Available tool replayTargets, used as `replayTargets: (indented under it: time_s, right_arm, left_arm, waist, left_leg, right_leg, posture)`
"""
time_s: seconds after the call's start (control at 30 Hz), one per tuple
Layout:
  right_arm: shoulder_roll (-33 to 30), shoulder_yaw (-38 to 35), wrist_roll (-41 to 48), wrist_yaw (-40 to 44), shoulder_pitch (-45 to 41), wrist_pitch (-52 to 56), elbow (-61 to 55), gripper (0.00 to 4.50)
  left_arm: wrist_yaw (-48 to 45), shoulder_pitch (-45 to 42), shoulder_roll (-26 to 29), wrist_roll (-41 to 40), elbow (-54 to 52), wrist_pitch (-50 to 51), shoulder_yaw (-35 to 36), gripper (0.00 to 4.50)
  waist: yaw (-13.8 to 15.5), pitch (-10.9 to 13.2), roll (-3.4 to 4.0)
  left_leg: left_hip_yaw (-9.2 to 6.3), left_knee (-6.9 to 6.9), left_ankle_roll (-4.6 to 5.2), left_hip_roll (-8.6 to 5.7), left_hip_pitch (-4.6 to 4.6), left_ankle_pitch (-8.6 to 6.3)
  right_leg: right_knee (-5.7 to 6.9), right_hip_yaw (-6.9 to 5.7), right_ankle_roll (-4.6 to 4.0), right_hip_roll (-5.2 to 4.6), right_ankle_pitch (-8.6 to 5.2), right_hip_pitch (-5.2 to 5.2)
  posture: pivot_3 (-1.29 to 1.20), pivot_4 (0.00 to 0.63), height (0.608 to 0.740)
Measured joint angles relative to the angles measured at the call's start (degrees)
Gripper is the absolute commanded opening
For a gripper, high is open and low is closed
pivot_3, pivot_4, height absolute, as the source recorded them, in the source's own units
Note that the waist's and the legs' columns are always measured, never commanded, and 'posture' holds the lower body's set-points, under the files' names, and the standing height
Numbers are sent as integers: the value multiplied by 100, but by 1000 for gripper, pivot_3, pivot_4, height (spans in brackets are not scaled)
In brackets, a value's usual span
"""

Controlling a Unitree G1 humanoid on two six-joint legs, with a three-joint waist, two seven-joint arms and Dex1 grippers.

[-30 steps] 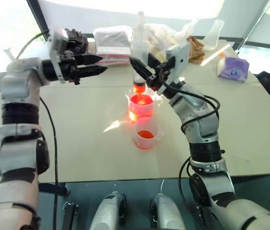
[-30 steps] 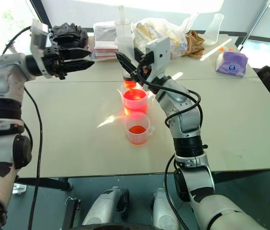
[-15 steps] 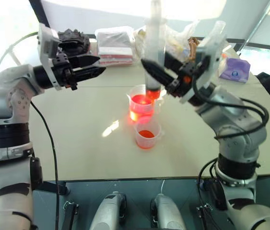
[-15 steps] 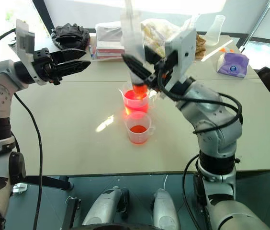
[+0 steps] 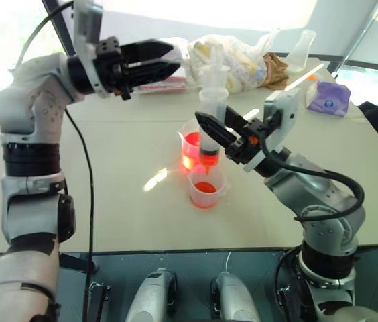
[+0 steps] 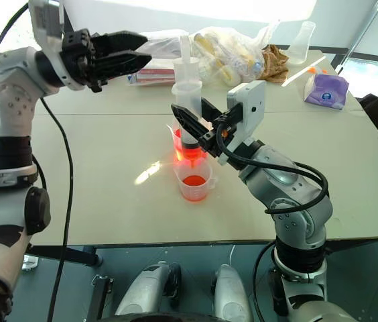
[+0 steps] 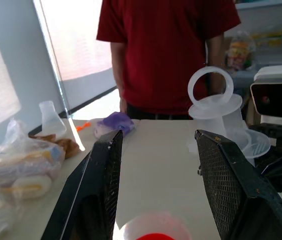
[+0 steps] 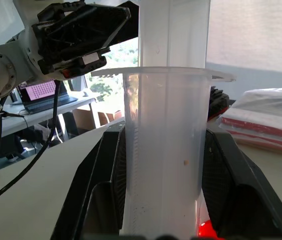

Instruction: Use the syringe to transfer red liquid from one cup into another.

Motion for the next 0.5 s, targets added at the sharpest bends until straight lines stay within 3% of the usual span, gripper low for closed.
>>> replayTargets:
  time_s: [0.5]
  right_arm:
    - [-113,258,-199,-54,145,-127,2,1454]
  left_arm:
    - [-707,-639,-615,452,1081,-1115,-456,2391]
  waist:
    - [9,1,-2]
  left_leg:
    - [3,5,33,1,-2,-18]
  right_leg:
    - [-2,5,0,9,0,1]
  posture:
    - [0,150,740]
